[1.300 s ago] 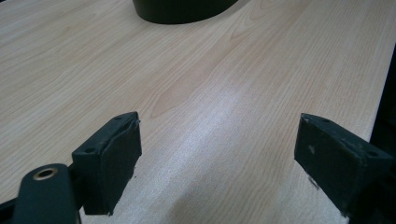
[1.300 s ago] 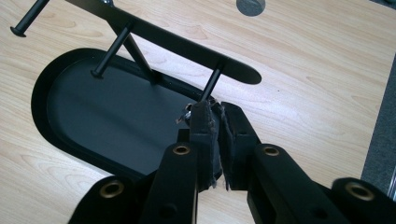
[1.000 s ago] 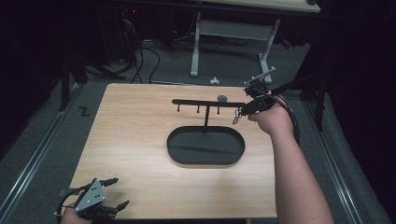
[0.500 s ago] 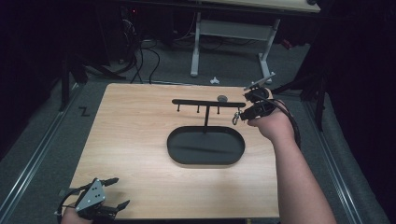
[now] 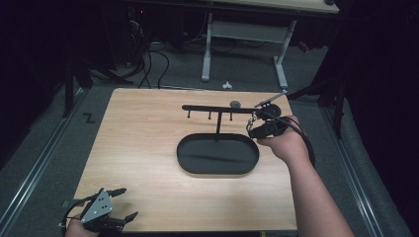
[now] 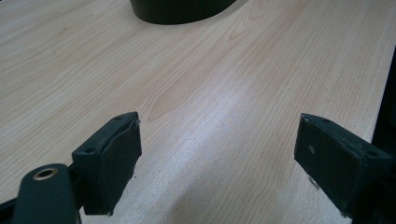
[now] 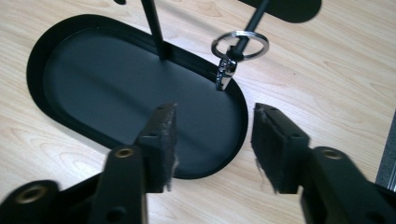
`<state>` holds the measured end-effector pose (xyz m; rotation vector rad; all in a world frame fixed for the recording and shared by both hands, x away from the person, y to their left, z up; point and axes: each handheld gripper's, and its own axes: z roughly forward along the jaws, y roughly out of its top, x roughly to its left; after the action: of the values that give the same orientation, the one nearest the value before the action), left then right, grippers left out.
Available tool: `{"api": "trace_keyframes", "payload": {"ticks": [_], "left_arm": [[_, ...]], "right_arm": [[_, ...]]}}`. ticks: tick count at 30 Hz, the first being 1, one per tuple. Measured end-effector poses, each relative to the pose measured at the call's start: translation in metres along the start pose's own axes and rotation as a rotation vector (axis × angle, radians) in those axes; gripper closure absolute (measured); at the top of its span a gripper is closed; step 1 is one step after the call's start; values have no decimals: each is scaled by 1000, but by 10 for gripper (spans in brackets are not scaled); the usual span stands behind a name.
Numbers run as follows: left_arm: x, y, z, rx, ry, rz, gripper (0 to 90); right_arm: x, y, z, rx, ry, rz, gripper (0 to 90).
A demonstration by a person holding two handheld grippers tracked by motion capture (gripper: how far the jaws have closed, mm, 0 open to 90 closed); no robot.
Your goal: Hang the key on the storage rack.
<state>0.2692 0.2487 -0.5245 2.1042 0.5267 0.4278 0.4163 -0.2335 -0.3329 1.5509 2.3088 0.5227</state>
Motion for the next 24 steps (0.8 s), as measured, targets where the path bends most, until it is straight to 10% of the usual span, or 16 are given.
{"api": "trace_keyframes", "payload": {"ticks": [13,24], "left_arm": [[-1,0,1,1,4,-3,153],[-1,0,2,9,0,4,153]], "right_arm": [[-9,-29,12,-38,-30,76,210],[-8,-61,27,-73,-6,77,185]]}}
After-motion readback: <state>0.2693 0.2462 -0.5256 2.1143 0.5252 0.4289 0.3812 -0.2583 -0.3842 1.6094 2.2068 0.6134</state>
